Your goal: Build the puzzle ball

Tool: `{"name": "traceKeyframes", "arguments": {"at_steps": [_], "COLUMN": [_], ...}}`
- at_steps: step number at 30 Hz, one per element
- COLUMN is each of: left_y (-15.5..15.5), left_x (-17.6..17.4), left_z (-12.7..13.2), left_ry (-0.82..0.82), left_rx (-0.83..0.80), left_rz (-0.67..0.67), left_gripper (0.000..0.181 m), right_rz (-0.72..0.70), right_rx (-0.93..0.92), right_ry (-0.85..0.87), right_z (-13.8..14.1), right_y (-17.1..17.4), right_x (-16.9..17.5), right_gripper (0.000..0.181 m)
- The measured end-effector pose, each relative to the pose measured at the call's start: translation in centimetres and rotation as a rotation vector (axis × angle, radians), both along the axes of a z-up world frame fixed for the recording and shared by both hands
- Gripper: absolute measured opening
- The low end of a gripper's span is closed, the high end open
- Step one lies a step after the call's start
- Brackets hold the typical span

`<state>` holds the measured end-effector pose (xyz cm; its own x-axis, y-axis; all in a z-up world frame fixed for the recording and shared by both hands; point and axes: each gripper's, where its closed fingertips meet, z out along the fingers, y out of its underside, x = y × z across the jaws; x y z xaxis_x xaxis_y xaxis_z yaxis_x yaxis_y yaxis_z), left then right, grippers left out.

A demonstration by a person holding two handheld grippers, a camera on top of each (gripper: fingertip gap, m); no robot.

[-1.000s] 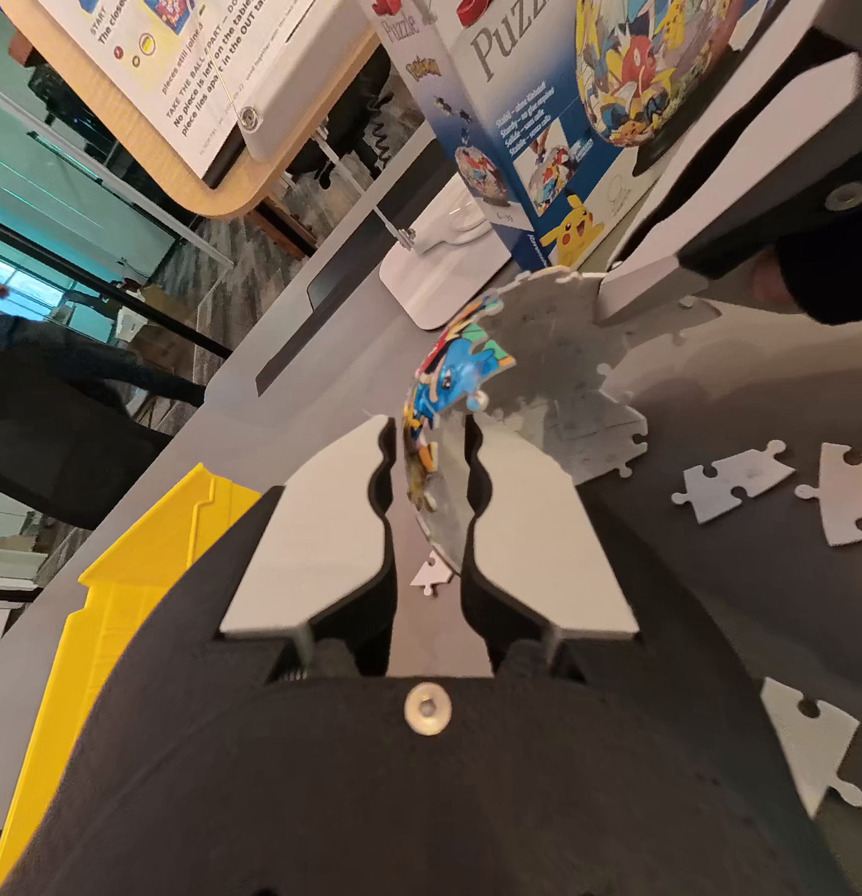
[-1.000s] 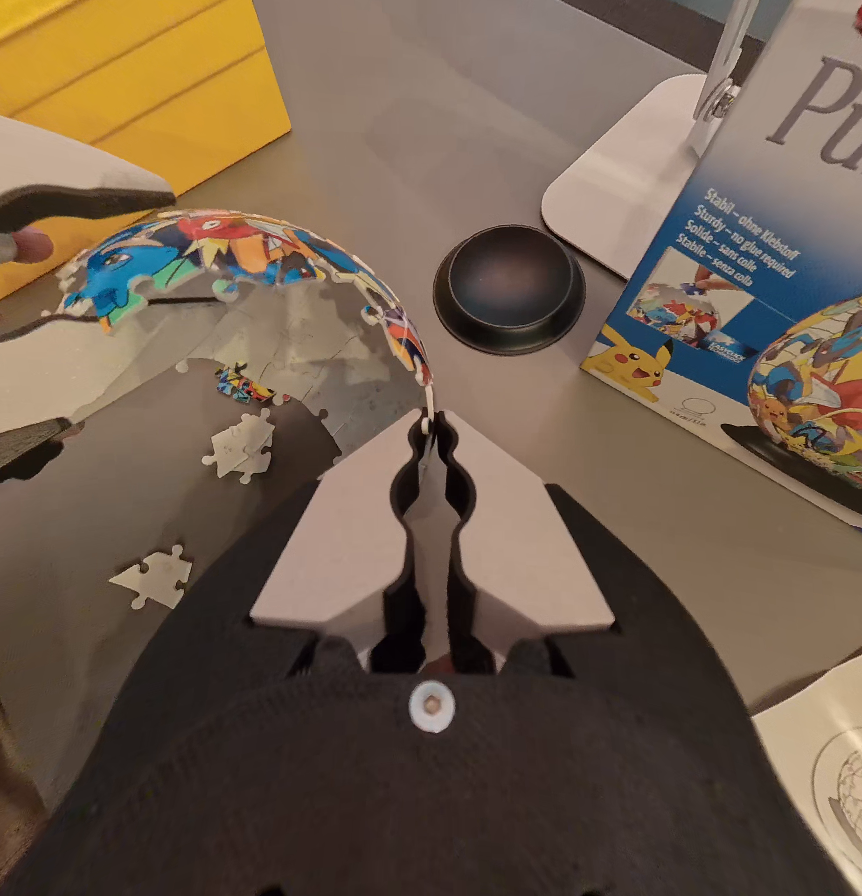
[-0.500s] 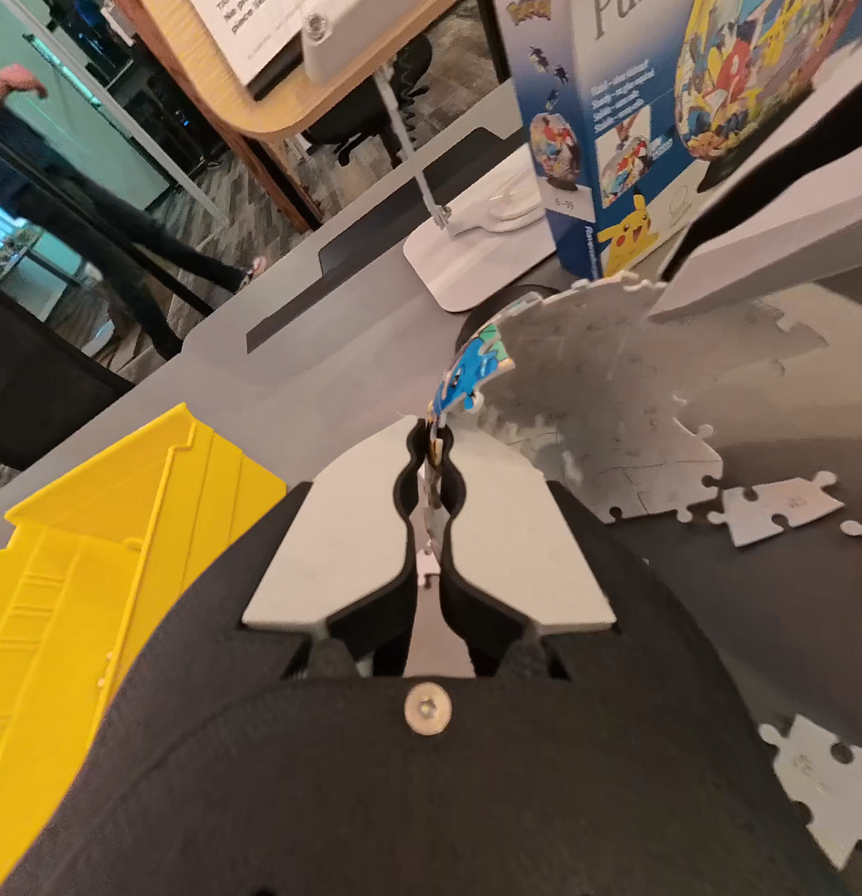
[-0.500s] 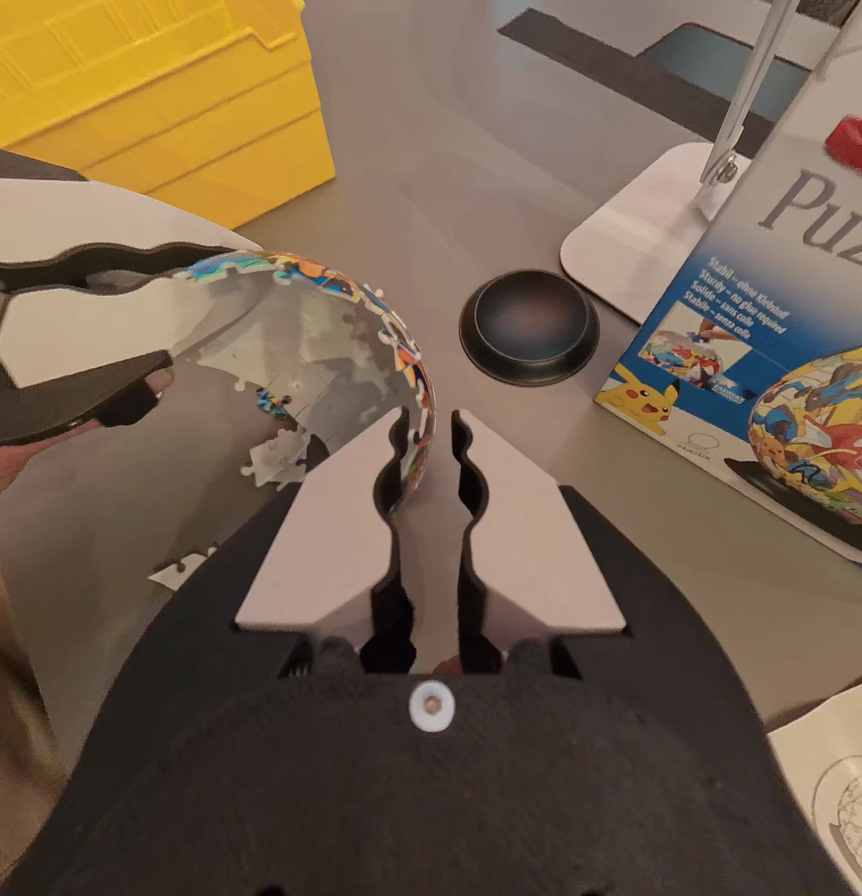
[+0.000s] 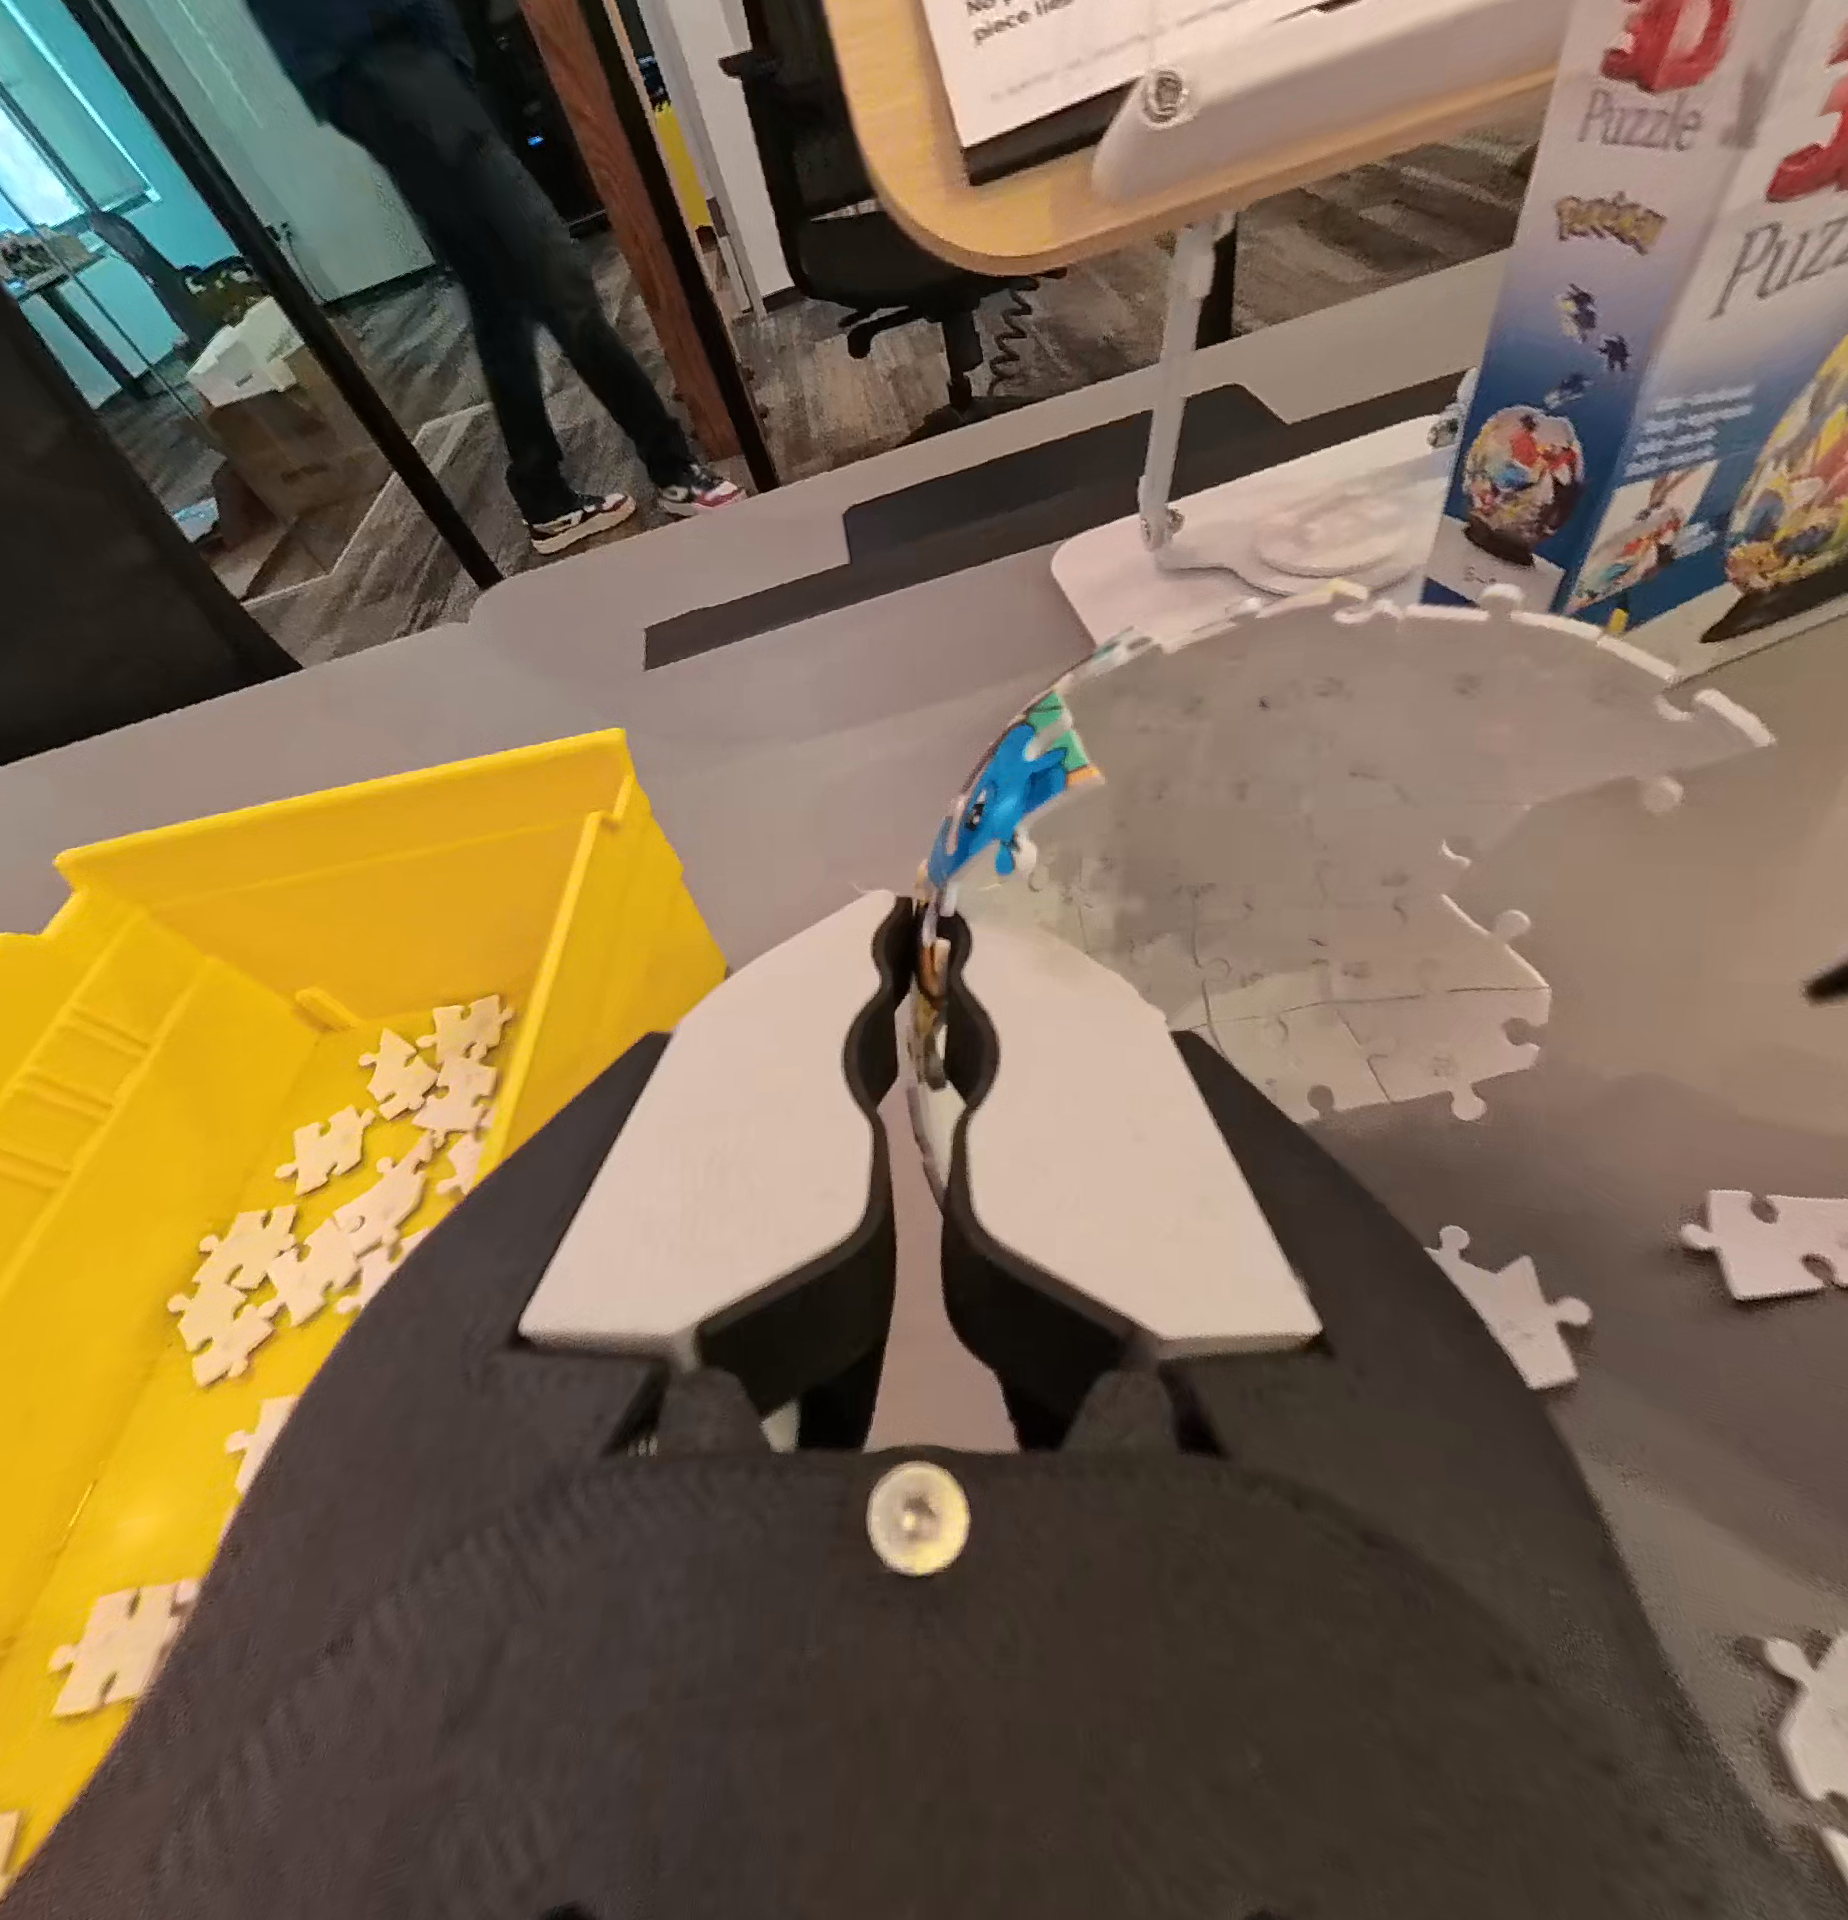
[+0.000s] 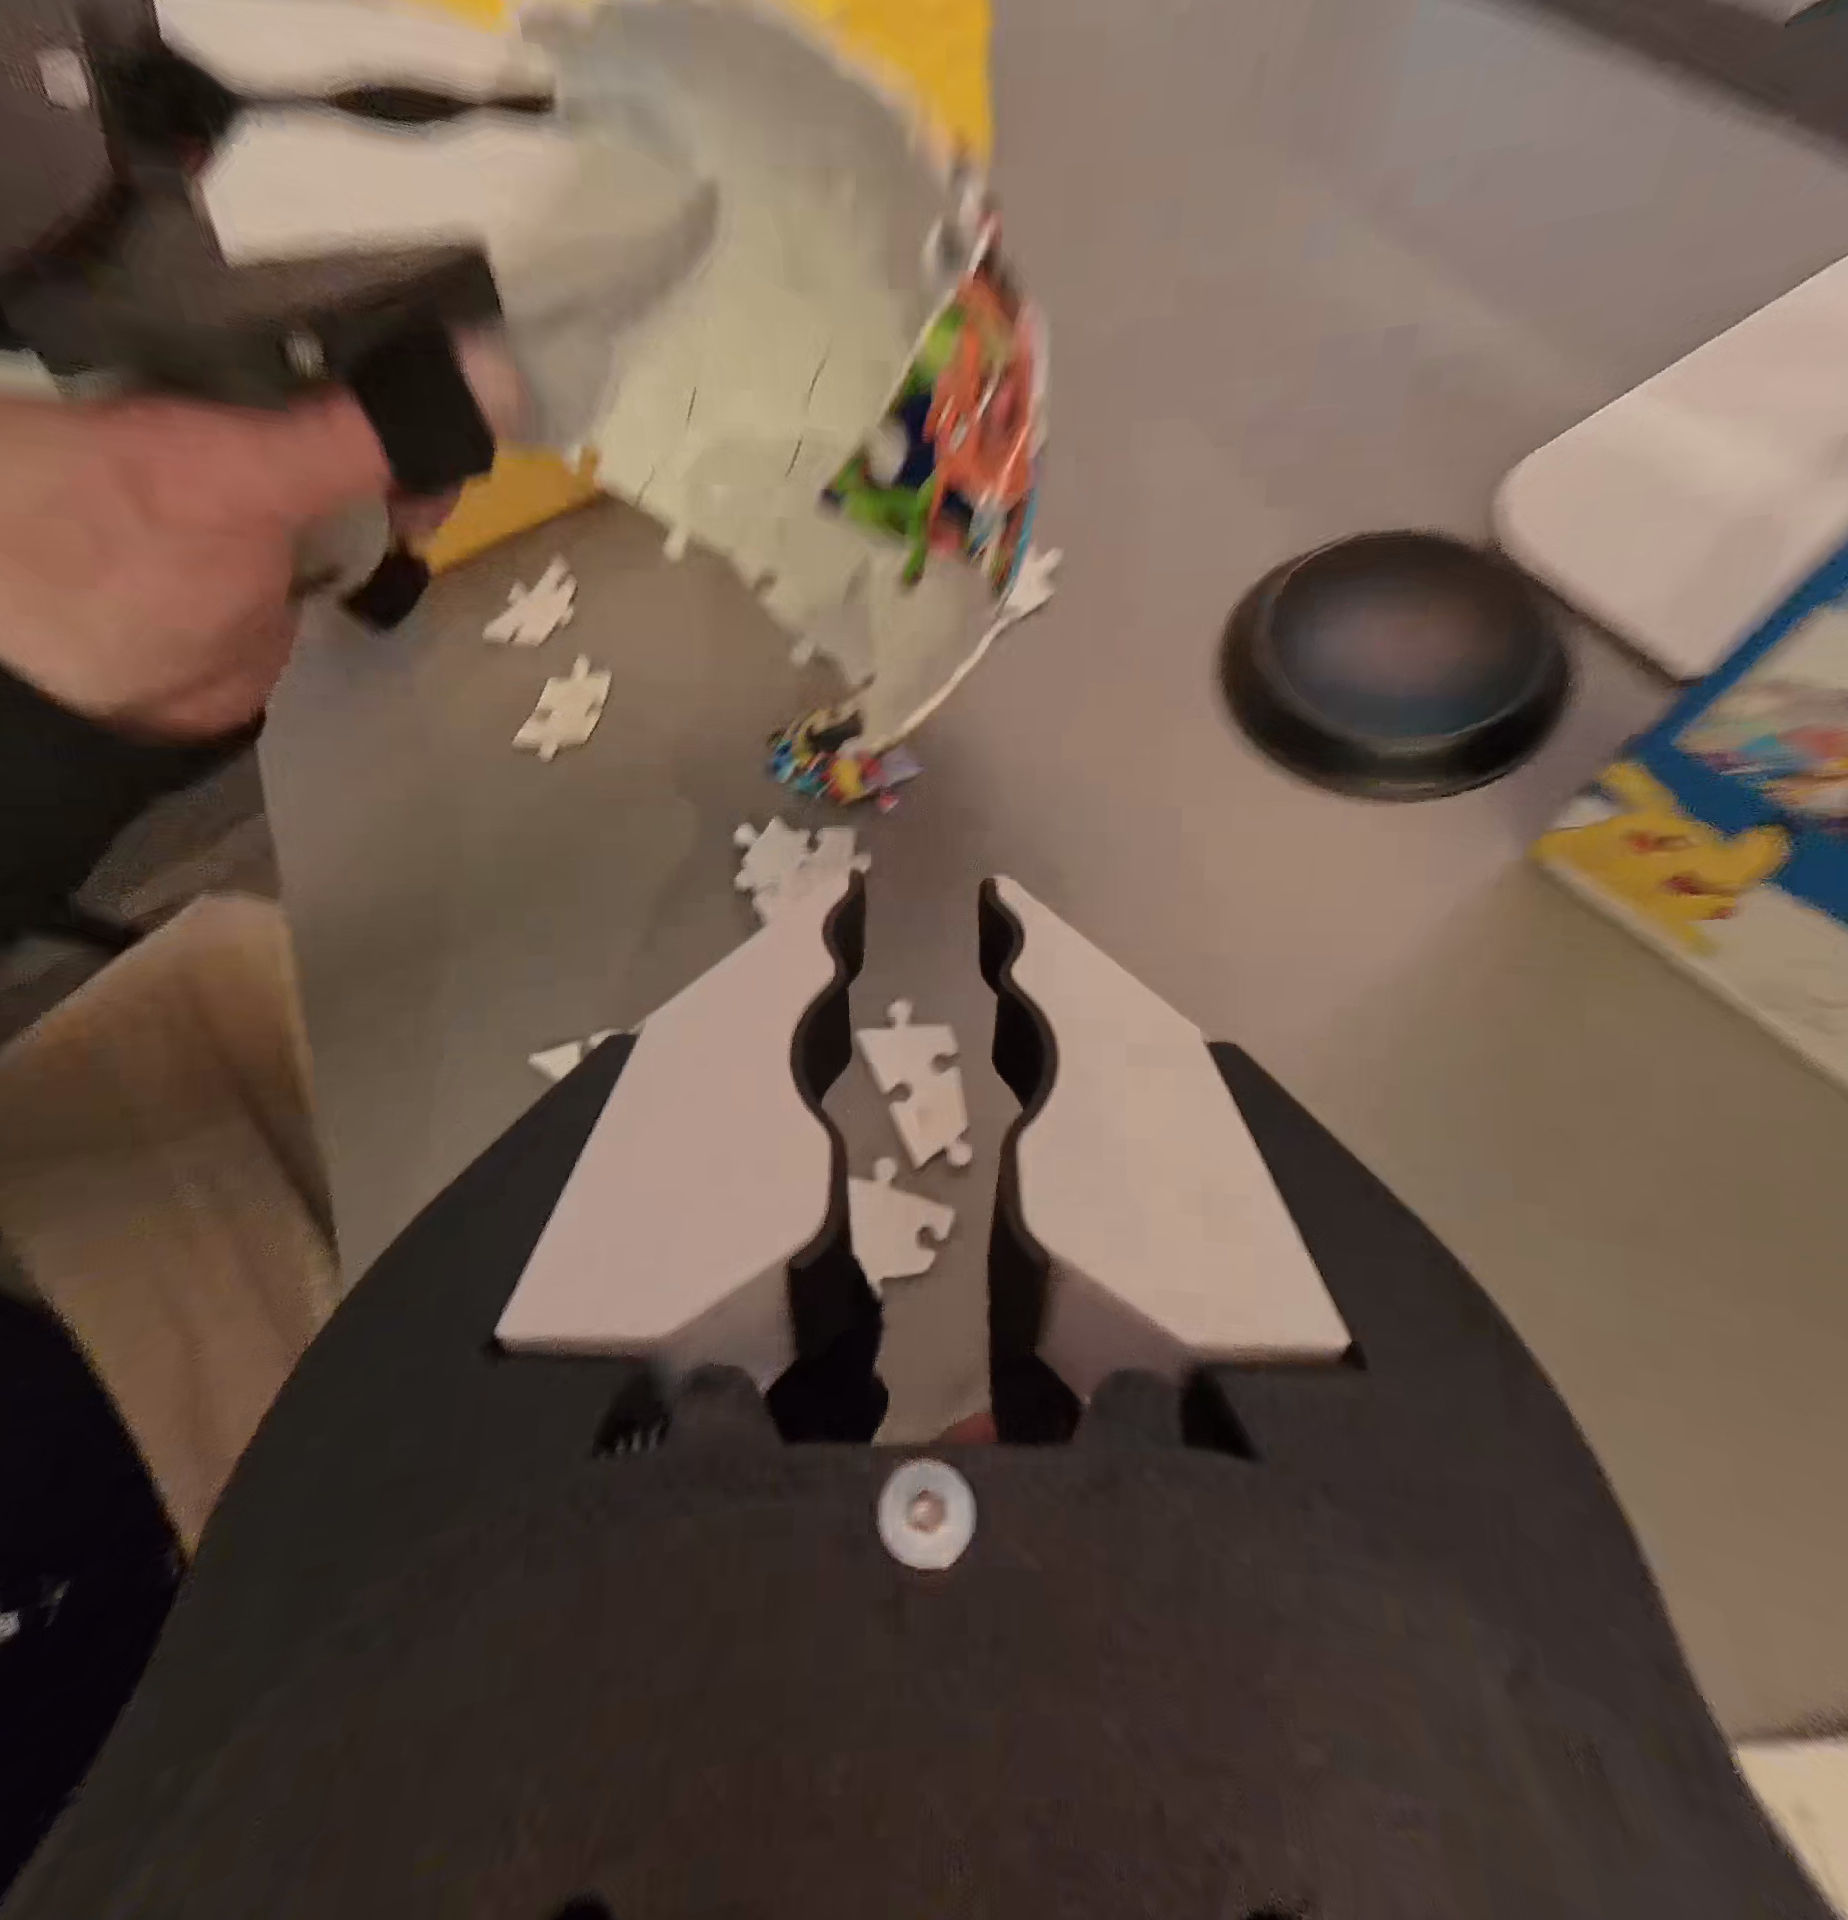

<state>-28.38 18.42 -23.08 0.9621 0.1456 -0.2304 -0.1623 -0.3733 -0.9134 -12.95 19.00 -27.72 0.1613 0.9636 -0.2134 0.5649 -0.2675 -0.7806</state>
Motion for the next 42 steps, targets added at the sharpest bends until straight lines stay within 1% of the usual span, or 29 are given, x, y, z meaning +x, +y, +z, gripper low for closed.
{"name": "traceKeyframes", "arguments": {"at_steps": [3,6,11,14,17,18,20,22,26,29,31,35,37,42], "left_y": [-0.3,-0.6,-1.2,-1.5,-2.0,-2.1,-2.3,-2.4,-2.4,-2.5,-2.5,-2.4,-2.4,-2.4], "left_x": [-0.8,-1.6,-3.0,-3.9,-4.6,-4.8,-5.1,-5.3,-5.5,-5.7,-5.8,-5.7,-5.6,-5.5], "left_z": [0.4,1.1,2.7,3.8,4.9,5.3,5.8,6.1,6.2,6.1,6.0,6.0,6.0,5.9], "left_ry": [-0.026,-0.054,-0.079,-0.098,-0.119,-0.123,-0.125,-0.128,-0.128,-0.135,-0.137,-0.14,-0.139,-0.138], "left_rx": [0.018,0.04,0.085,0.111,0.14,0.149,0.161,0.168,0.172,0.173,0.172,0.172,0.172,0.169], "left_rz": [0.01,0.024,0.047,0.062,0.074,0.077,0.079,0.08,0.08,0.08,0.08,0.076,0.074,0.07], "left_gripper": [0.003,0.003,0.003,0.003,0.003,0.003,0.003,0.003,0.003,0.003,0.003,0.003,0.003,0.003], "right_rz": [0.085,0.154,0.2,0.279,0.349,0.356,0.354,0.351,0.329,0.313,0.298,0.29,0.285,0.263], "right_rx": [0.005,0.051,0.107,0.189,0.26,0.273,0.276,0.274,0.214,0.099,-0.015,-0.303,-0.405,-0.44], "right_ry": [-0.064,-0.119,-0.124,-0.138,-0.184,-0.182,-0.17,-0.164,-0.17,-0.148,-0.125,-0.122,-0.148,-0.177], "right_z": [-2.4,-4.3,-5.1,-5.7,-7.0,-7.2,-7.2,-7.2,-7.2,-6.8,-6.2,-5.5,-5.6,-5.9], "right_y": [-2.0,-3.0,-2.5,-2.4,-2.6,-2.5,-2.5,-2.4,-2.0,-2.0,-2.0,-2.5,-2.4,-1.7], "right_x": [-1.3,-2.8,-5.5,-7.2,-8.1,-8.4,-8.8,-9.0,-8.7,-8.5,-8.2,-7.4,-6.9,-6.5], "right_gripper": [0.023,0.026,0.031,0.039,0.042,0.04,0.026,0.025,0.025,0.024,0.024,0.025,0.025,0.025]}}
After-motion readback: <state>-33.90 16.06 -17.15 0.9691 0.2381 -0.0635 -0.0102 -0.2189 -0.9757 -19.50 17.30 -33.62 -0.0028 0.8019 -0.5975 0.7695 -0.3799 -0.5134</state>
